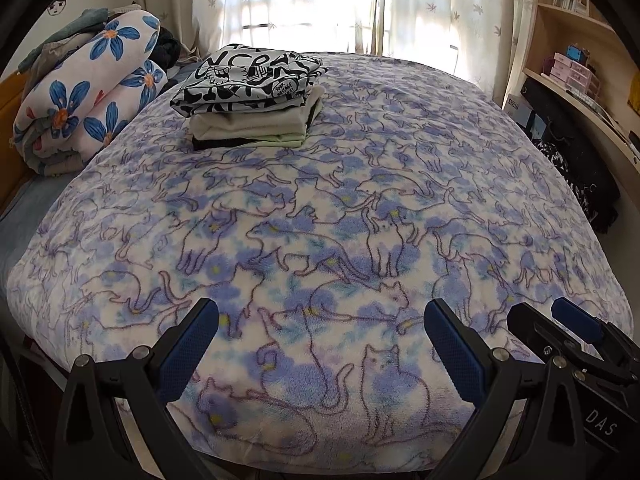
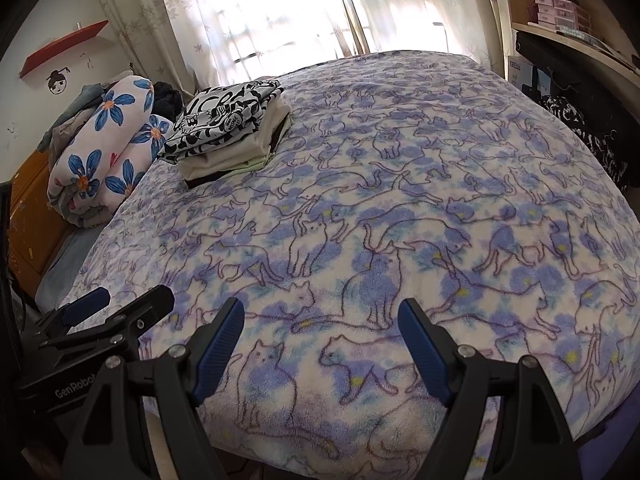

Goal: Fold large clothes

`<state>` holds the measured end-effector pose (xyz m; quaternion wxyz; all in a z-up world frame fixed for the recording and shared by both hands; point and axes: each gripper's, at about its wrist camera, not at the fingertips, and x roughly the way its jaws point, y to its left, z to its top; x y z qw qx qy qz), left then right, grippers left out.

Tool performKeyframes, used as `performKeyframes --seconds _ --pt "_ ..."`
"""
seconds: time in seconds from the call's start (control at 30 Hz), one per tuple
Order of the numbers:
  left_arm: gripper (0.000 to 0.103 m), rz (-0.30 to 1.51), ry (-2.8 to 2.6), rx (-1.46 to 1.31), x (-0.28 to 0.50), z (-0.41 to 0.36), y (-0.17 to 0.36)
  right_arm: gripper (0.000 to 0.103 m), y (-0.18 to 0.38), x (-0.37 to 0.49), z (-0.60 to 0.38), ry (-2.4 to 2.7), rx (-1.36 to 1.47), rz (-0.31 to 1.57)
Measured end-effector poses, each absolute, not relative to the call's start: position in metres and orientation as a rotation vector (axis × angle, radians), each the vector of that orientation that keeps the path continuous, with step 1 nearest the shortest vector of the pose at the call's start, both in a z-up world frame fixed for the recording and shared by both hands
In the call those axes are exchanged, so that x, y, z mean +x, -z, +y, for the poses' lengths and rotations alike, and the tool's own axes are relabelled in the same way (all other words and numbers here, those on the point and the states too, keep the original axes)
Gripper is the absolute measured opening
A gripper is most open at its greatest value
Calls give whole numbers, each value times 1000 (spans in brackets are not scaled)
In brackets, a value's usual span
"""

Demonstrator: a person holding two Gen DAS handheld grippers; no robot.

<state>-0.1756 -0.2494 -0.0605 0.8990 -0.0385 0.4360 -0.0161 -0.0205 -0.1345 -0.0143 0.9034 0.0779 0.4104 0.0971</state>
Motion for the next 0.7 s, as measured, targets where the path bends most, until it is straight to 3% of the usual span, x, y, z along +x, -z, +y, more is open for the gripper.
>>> performKeyframes --seconds 0.7 --pt "101 915 40 -74 -175 -248 67 80 22 -20 -131 -198 170 868"
